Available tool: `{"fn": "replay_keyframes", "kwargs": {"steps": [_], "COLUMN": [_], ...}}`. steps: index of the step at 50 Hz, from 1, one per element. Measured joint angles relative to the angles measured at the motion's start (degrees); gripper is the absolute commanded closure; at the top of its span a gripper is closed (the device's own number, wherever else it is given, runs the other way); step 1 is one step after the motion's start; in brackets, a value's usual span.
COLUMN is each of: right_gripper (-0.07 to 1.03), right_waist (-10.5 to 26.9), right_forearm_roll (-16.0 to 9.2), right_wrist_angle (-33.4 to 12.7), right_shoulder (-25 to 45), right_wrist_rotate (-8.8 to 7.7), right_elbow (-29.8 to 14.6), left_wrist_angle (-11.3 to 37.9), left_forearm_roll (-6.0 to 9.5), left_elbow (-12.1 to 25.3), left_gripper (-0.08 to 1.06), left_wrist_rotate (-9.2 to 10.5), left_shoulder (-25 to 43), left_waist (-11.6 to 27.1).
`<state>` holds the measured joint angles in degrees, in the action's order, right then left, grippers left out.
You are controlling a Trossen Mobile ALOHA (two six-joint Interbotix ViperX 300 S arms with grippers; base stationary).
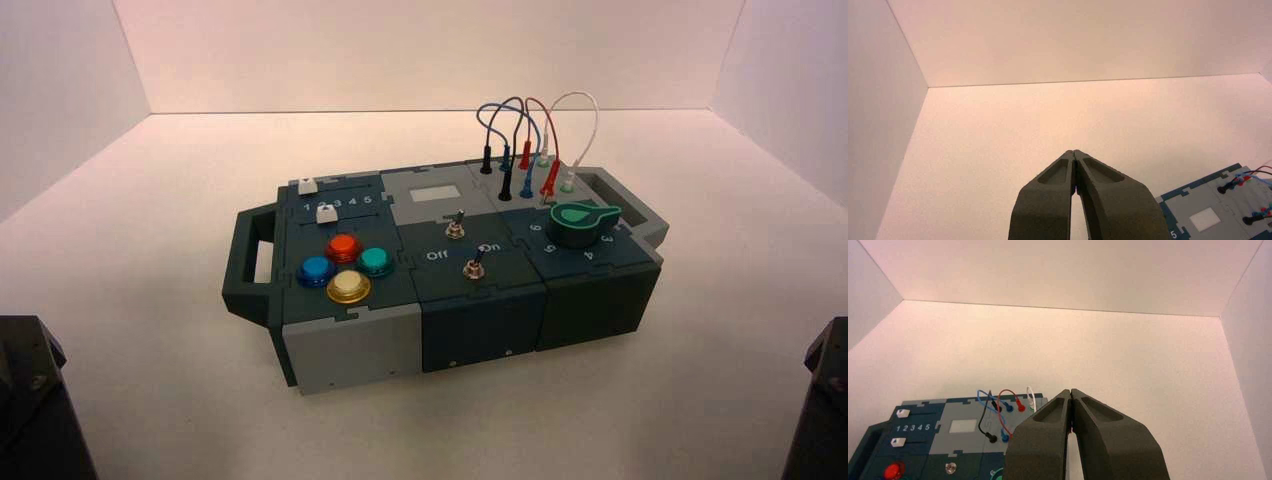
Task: Pull the black wire.
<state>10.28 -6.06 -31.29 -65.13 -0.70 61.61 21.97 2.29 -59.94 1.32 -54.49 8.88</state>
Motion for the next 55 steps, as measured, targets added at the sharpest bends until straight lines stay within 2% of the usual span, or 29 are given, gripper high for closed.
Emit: {"fn": "replay_keyframes", "kwargs": {"steps": [28, 39, 44, 55], "right_gripper": [0.99, 0.99, 0.99, 0.99], "right_waist": [0.2, 1.8, 3.2, 7.0], "right_forearm_roll": [0.0, -0.2, -0.3, -1.1], "right_wrist_angle": [-0.1, -0.9, -1.7, -3.5], "right_shoulder": [0.0, 0.4, 1.6, 5.8], "right_wrist_rotate": [0.0, 0.0, 0.0, 0.0], "right_elbow": [0.0, 0.0, 0.0, 0.0], "left_wrist_angle": [0.1, 1.4, 3.3, 7.5], "left_forearm_roll": [-0.09, -0.09, -0.09, 0.0], "left_elbow": [0.0, 0.0, 0.0, 0.4], "left_gripper": [1.01, 1.01, 1.01, 1.01], "left_wrist_rotate": [-0.53, -0.62, -0.53, -0.26], "left_shoulder": [0.3, 0.5, 1.1, 3.7], "left_waist": [0.0, 0.4, 2.0, 9.9]}}
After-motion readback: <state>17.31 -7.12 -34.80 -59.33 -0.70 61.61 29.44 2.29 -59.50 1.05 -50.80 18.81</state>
